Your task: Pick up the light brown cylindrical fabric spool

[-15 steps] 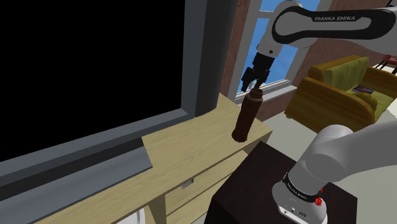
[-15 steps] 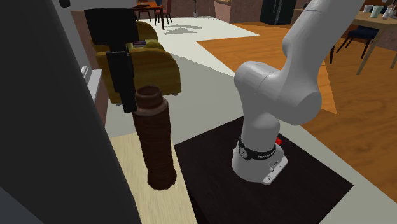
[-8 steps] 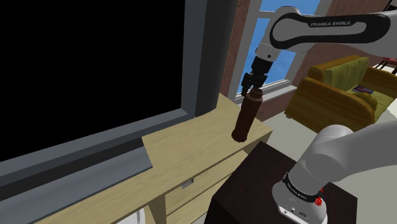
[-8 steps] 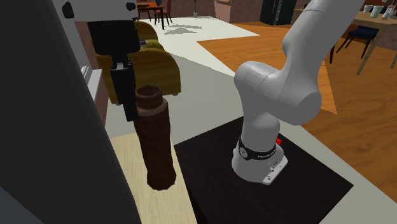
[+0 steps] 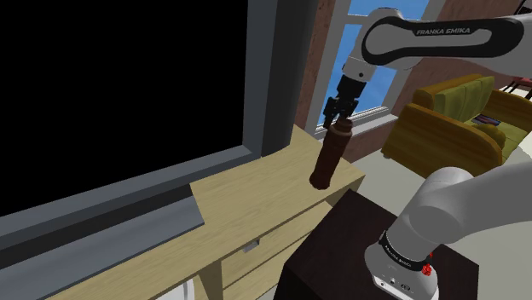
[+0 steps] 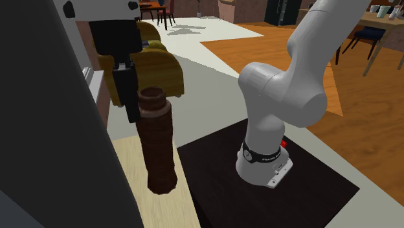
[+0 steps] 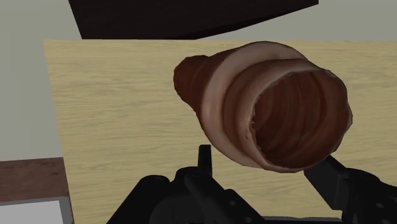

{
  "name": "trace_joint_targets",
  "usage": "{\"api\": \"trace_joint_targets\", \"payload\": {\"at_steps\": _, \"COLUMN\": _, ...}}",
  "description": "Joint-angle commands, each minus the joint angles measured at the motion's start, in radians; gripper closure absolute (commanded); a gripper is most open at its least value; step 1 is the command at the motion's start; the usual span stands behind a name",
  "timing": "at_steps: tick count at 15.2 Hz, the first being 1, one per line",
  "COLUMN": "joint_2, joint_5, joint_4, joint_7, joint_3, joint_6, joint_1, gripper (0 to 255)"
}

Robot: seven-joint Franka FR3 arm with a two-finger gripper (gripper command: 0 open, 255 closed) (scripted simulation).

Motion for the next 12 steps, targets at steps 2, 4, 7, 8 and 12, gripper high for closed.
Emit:
{"api": "trace_joint_targets", "payload": {"at_steps": 2, "joint_2": -0.001, "joint_5": 0.000, "joint_4": 0.033, "joint_7": 0.006, "joint_3": 0.002, "joint_6": -0.034, "joint_1": 0.001, "gripper": 255}}
{"api": "trace_joint_targets", "payload": {"at_steps": 4, "joint_2": 0.000, "joint_5": 0.001, "joint_4": 0.060, "joint_7": 0.010, "joint_3": 0.003, "joint_6": -0.060, "joint_1": 0.002, "gripper": 255}}
{"api": "trace_joint_targets", "payload": {"at_steps": 7, "joint_2": 0.002, "joint_5": 0.001, "joint_4": 0.101, "joint_7": 0.016, "joint_3": 0.005, "joint_6": -0.099, "joint_1": 0.003, "gripper": 255}}
{"api": "trace_joint_targets", "payload": {"at_steps": 8, "joint_2": 0.003, "joint_5": 0.002, "joint_4": 0.116, "joint_7": 0.018, "joint_3": 0.006, "joint_6": -0.112, "joint_1": 0.004, "gripper": 255}}
{"api": "trace_joint_targets", "payload": {"at_steps": 12, "joint_2": 0.010, "joint_5": 0.003, "joint_4": 0.174, "joint_7": 0.025, "joint_3": 0.008, "joint_6": -0.163, "joint_1": 0.007, "gripper": 255}}
